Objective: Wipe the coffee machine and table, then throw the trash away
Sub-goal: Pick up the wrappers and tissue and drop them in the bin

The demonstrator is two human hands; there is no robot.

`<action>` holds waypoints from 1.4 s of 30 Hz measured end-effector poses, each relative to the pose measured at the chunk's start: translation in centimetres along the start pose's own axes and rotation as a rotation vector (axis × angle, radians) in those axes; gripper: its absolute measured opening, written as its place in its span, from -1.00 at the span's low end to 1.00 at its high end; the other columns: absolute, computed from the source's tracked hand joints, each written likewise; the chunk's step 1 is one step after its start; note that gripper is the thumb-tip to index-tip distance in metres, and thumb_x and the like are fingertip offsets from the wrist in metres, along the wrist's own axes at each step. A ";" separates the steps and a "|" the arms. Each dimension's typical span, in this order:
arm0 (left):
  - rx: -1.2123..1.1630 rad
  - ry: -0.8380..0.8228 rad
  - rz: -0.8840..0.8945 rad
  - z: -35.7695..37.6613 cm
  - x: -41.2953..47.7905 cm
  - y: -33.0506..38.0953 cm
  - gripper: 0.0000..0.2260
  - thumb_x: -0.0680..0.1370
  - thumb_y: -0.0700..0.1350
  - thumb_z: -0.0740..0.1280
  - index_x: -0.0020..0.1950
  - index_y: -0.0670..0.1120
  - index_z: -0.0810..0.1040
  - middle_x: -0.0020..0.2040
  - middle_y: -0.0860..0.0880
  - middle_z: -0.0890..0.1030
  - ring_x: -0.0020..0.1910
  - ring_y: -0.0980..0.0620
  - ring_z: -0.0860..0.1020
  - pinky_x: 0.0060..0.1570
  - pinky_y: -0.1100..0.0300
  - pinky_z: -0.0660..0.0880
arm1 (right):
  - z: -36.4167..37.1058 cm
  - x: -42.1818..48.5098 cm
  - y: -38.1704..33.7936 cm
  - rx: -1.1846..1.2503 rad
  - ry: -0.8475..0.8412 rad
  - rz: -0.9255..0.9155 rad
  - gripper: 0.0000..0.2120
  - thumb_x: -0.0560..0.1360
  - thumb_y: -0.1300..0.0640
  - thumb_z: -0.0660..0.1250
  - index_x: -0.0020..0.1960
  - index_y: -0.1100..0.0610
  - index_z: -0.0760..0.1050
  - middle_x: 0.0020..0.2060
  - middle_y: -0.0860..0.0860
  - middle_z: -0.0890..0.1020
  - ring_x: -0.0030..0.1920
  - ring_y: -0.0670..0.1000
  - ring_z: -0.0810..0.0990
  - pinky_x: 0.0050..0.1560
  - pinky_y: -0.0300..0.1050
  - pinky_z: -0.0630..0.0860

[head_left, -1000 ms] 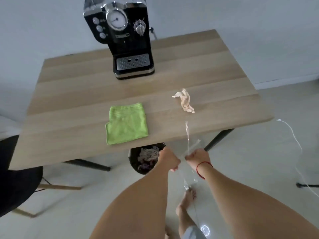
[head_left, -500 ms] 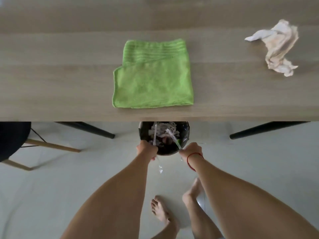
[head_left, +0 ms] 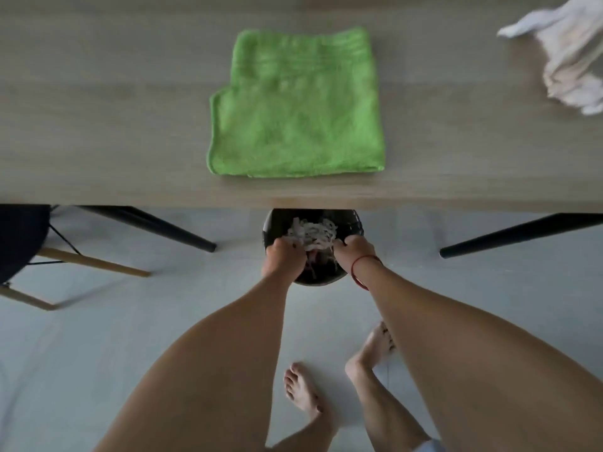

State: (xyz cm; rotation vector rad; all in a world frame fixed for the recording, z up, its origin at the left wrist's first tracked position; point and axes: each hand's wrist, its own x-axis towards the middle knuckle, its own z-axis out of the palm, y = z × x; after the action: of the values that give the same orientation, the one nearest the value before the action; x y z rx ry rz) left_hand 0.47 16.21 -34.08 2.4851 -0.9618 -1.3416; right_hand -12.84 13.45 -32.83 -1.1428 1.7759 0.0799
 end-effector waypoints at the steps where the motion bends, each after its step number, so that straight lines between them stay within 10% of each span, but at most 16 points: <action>1: 0.057 -0.017 0.033 -0.9 -2.0 0.7 -0.70 0.52 -0.05 0.23 0.13 -0.19 0.58 0.05 -0.19 0.62 0.03 -0.20 0.58 0.01 0.02 0.55 | -1.0 -1.7 -0.2 -0.022 0.007 -0.005 -0.70 0.58 0.03 0.16 -0.28 0.15 0.32 -0.32 0.03 0.41 -0.21 0.06 0.40 -0.20 -0.17 0.30; 11: 0.390 0.137 0.448 -11.1 -23.7 13.2 -0.77 0.55 -0.07 0.20 0.04 -0.15 0.58 0.00 -0.13 0.62 0.00 -0.19 0.59 -0.08 0.07 0.48 | -14.7 -21.0 -6.0 -0.099 0.138 -0.156 -0.70 0.51 0.12 0.22 0.18 0.23 0.51 0.20 0.20 0.56 0.21 0.19 0.53 0.19 -0.05 0.44; 16: 0.324 0.237 0.634 -12.3 -24.8 20.2 -0.75 0.55 -0.07 0.20 0.02 -0.17 0.60 0.01 -0.14 0.61 0.00 -0.17 0.59 -0.11 0.09 0.50 | -21.9 -22.9 -7.4 -0.024 0.330 -0.191 -0.73 0.48 0.15 0.21 0.12 0.18 0.55 0.13 0.18 0.60 0.16 0.19 0.56 0.13 -0.08 0.47; 24: 0.455 0.037 0.734 -8.7 -18.5 24.9 -0.58 0.58 -0.12 0.20 0.43 -0.18 0.32 0.45 -0.17 0.29 0.48 -0.14 0.21 0.41 0.03 0.22 | -28.3 -15.7 -5.0 0.100 0.539 -0.240 -0.75 0.46 0.24 0.25 0.13 0.18 0.54 0.05 0.15 0.62 0.08 0.18 0.58 -0.05 -0.13 0.44; 33: 0.348 0.067 0.681 -6.8 -16.0 25.3 -0.46 0.62 -0.11 0.16 0.57 -0.07 0.06 0.59 -0.07 -0.01 0.57 -0.02 -0.08 0.50 0.06 -0.13 | -28.5 -11.7 -5.2 0.077 0.471 -0.367 -0.75 0.50 -0.04 0.31 -0.18 0.15 0.54 -0.27 0.13 0.61 -0.25 0.15 0.51 -0.28 -0.11 0.34; 38: 0.223 0.109 0.799 -7.5 -16.5 24.3 -0.33 0.57 -0.31 0.20 0.57 0.11 0.03 0.57 -0.06 0.12 0.51 -0.09 0.22 0.40 -0.12 0.29 | -25.9 -12.9 -7.1 0.014 0.321 -0.453 -0.84 0.52 0.05 0.29 -0.07 0.09 0.61 -0.18 0.08 0.66 -0.16 0.10 0.60 -0.14 -0.07 0.53; 42: 0.159 0.217 0.895 -8.3 -17.0 23.7 -0.63 0.52 -0.36 0.24 0.28 -0.11 0.54 0.25 -0.16 0.56 0.12 -0.20 0.58 -0.02 -0.09 0.55 | -24.4 -13.7 -8.1 0.030 0.277 -0.477 -0.86 0.52 0.13 0.28 -0.14 0.12 0.59 -0.21 0.09 0.65 -0.17 0.11 0.60 -0.13 -0.04 0.53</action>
State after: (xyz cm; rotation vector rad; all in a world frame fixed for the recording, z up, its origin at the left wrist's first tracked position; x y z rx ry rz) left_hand -10.57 6.71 -7.55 1.7998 -1.8430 -0.6988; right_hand -22.80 5.45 -6.67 -1.5834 1.6818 -0.4056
